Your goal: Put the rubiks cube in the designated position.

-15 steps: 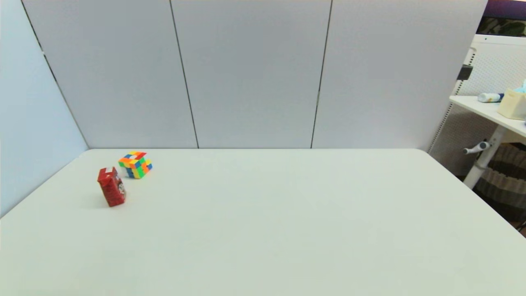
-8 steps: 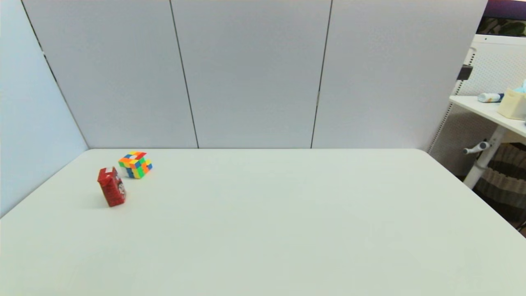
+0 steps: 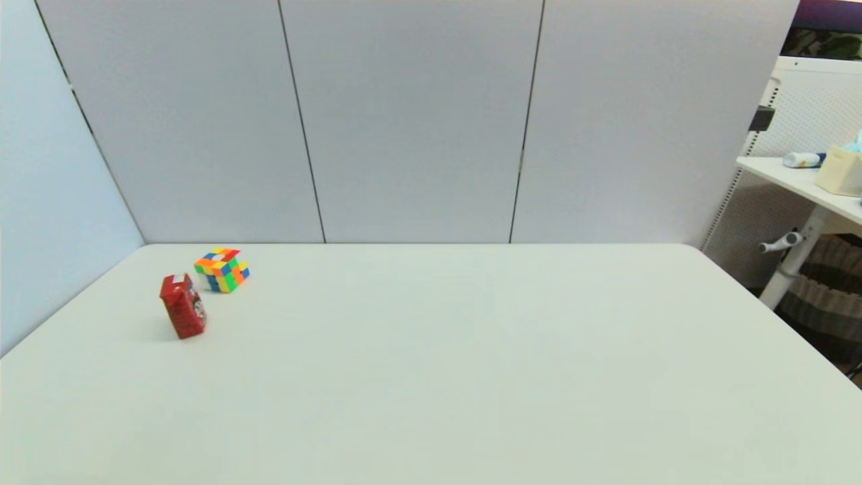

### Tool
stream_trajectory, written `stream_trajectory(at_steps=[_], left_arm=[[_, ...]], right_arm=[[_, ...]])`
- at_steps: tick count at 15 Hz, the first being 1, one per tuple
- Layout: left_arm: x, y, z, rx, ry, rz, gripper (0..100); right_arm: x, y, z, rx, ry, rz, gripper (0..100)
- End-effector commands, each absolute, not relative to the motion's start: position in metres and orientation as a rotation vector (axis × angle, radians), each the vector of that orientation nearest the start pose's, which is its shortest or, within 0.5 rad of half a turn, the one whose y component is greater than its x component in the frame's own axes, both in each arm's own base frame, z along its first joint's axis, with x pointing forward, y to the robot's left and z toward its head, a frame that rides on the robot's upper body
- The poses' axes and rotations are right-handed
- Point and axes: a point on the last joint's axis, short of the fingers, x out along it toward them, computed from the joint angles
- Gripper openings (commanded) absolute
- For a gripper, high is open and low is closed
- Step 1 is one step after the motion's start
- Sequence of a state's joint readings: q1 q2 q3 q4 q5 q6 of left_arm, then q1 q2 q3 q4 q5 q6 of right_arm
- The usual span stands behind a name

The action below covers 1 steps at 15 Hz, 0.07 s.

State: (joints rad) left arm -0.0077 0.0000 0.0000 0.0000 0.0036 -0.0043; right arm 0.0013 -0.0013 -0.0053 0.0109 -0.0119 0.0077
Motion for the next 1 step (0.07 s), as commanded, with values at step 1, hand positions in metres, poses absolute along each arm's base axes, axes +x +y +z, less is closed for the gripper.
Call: stream_trajectory(at_steps=[1], left_arm=[[-0.0227,0.0003,0.0755,-0.005,0.002,-0.003,100]], right_arm=[[-0.0232,-0.0003,0.0757,0.009,0.006,-0.011,100]])
